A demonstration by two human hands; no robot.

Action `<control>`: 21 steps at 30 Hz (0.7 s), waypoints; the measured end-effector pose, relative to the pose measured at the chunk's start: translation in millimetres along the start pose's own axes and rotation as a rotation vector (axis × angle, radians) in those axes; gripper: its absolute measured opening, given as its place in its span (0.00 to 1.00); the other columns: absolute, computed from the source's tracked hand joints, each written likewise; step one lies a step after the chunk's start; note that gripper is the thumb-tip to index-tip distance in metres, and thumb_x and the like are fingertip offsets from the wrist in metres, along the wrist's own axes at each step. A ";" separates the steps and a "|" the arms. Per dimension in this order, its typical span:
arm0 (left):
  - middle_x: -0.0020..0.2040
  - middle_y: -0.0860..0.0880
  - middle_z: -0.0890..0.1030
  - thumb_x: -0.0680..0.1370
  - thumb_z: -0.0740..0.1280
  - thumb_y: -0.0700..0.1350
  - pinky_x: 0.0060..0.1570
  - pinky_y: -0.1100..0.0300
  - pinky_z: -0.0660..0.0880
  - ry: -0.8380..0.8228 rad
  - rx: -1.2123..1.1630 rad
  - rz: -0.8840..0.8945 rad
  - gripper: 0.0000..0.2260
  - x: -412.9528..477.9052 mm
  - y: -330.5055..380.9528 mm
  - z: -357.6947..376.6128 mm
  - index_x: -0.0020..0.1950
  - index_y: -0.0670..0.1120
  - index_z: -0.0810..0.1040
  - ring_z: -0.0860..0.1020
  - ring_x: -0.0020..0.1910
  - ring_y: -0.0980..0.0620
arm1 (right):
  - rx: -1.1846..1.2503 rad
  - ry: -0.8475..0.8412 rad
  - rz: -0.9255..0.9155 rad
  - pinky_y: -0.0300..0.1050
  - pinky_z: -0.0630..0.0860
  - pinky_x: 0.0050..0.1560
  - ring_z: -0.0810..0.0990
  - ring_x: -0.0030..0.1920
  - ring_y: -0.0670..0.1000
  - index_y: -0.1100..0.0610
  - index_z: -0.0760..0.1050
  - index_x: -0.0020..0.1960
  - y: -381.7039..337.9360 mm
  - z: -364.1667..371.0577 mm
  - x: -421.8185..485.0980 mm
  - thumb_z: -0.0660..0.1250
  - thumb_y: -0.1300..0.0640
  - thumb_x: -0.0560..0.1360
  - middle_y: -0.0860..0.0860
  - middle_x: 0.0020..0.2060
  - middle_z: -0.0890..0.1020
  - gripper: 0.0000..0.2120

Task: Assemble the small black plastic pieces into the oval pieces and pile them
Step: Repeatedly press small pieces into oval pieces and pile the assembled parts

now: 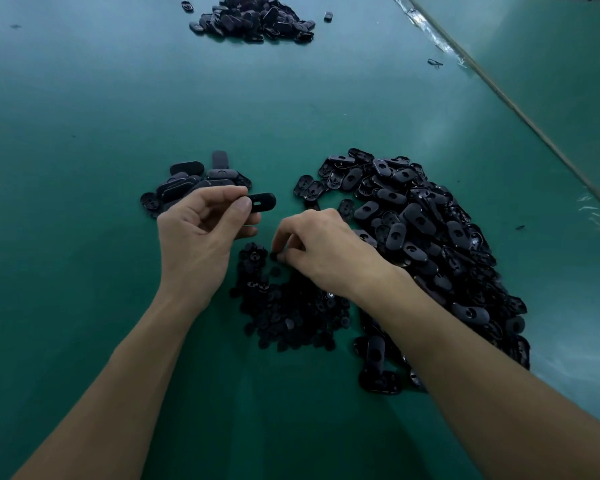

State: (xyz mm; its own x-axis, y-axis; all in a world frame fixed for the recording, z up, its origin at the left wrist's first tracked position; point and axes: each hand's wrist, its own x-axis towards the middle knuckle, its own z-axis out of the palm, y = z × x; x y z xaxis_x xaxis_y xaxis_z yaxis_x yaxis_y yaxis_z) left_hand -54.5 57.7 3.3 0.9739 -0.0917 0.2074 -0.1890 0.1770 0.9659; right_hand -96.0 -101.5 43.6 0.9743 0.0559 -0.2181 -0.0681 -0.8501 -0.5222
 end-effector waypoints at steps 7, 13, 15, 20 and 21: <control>0.42 0.51 0.86 0.79 0.71 0.36 0.41 0.60 0.82 -0.007 0.014 0.007 0.06 0.1 -0.5 -1.5 0.51 0.46 0.82 0.85 0.41 0.51 | -0.169 0.018 -0.036 0.56 0.78 0.54 0.79 0.50 0.57 0.56 0.77 0.54 -4.1 4.1 3.0 0.63 0.55 0.83 0.54 0.50 0.79 0.06; 0.42 0.51 0.86 0.79 0.71 0.37 0.42 0.61 0.82 0.001 0.012 0.001 0.06 0.1 0.3 -1.8 0.51 0.46 0.82 0.85 0.41 0.51 | -0.188 0.068 -0.030 0.55 0.77 0.55 0.77 0.53 0.57 0.58 0.75 0.60 -2.6 3.1 1.3 0.57 0.63 0.83 0.55 0.54 0.77 0.10; 0.42 0.51 0.86 0.79 0.70 0.37 0.42 0.60 0.82 0.006 0.022 -0.003 0.06 -0.1 -0.1 -1.9 0.52 0.47 0.82 0.85 0.41 0.51 | -0.153 0.073 -0.013 0.57 0.78 0.57 0.77 0.56 0.58 0.59 0.75 0.64 -3.6 1.2 0.2 0.57 0.63 0.83 0.57 0.57 0.76 0.13; 0.42 0.51 0.86 0.79 0.70 0.37 0.43 0.60 0.82 0.028 0.048 -0.009 0.06 0.3 -1.7 -2.2 0.52 0.47 0.82 0.86 0.41 0.50 | -0.079 0.087 0.001 0.53 0.77 0.61 0.77 0.60 0.55 0.58 0.78 0.63 -9.2 -9.6 -0.9 0.56 0.62 0.84 0.57 0.61 0.78 0.14; 0.42 0.51 0.86 0.79 0.70 0.37 0.43 0.59 0.82 0.034 0.053 -0.011 0.06 0.5 -2.0 -2.3 0.52 0.47 0.82 0.86 0.41 0.50 | -0.050 0.089 -0.003 0.52 0.76 0.60 0.77 0.59 0.54 0.57 0.78 0.61 -11.2 -11.9 -1.6 0.55 0.60 0.85 0.56 0.60 0.78 0.14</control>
State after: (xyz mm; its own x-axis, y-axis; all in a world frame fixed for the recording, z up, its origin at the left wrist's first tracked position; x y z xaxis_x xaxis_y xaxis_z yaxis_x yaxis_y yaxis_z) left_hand -53.4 59.6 1.2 0.9794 -0.0602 0.1928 -0.1843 0.1236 0.9751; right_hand -94.2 -98.3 59.6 0.9898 0.0134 -0.1417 -0.0569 -0.8752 -0.4805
